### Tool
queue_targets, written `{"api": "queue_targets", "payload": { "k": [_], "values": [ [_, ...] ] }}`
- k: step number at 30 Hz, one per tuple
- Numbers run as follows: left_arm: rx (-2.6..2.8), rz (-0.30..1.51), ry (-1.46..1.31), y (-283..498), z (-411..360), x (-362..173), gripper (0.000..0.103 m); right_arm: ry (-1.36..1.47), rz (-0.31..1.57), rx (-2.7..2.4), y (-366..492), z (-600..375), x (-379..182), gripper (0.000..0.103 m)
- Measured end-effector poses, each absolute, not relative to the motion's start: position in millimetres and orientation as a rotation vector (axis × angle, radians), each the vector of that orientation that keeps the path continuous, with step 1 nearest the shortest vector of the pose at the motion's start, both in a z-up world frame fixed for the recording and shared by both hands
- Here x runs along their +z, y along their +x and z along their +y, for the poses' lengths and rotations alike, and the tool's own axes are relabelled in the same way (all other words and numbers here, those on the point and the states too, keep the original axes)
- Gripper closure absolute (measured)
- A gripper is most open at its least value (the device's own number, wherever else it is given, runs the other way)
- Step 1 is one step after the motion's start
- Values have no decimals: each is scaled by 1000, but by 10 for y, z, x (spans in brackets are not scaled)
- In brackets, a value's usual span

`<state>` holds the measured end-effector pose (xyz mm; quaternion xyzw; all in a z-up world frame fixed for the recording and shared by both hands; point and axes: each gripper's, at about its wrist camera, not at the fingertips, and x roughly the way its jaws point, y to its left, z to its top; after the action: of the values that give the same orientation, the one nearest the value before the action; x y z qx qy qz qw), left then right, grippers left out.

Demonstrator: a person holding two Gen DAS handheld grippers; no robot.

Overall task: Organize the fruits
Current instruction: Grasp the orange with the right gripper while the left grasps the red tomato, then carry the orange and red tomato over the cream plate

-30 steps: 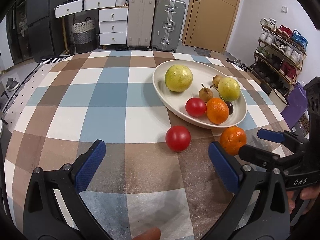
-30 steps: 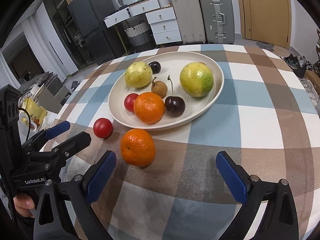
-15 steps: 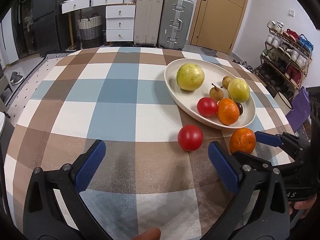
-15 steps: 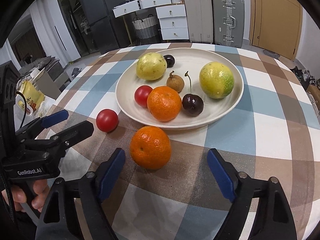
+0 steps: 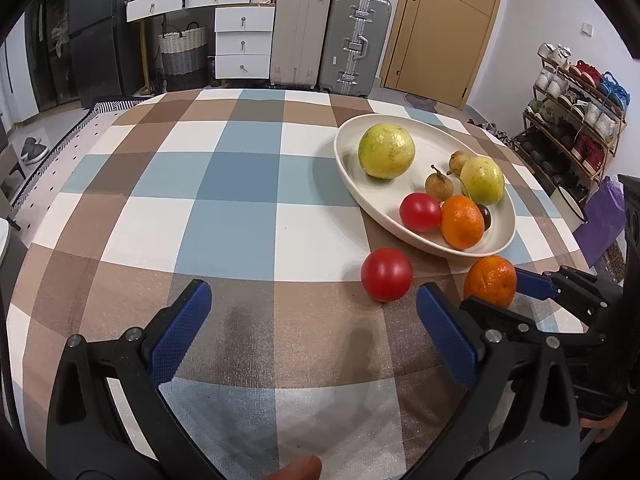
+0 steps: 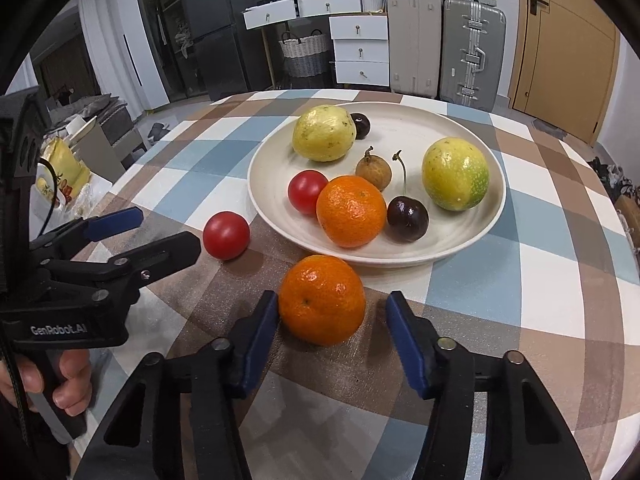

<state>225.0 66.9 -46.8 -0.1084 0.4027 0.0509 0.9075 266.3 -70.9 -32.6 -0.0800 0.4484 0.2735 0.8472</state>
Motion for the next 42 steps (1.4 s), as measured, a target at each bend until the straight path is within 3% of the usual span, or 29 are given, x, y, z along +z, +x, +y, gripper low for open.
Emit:
{"api": "queue_targets", "payload": {
  "k": [4,17,29,32,34,42],
  "values": [
    [99,830,-231,2253,665,-474,1,-148,949,607,2657,-722,-320,62],
    [73,853,-215,2331,565,-510,3,-116,923,616,2533,-843,-256,63],
    [14,876,-225,2455,476,-569,36,-77,906,559,2492,-1127,-146,63],
    [-21,871,-232,2454,455,-559,55,-76,903,553,2486,-1142,-133,63],
    [-66,865,-250,2449,441,-554,74,-78,903,553,2485,-1141,-129,64],
    [-76,848,-231,2384,381,-504,75,-87,900,544,2475,-1125,-103,64]
  ]
}}
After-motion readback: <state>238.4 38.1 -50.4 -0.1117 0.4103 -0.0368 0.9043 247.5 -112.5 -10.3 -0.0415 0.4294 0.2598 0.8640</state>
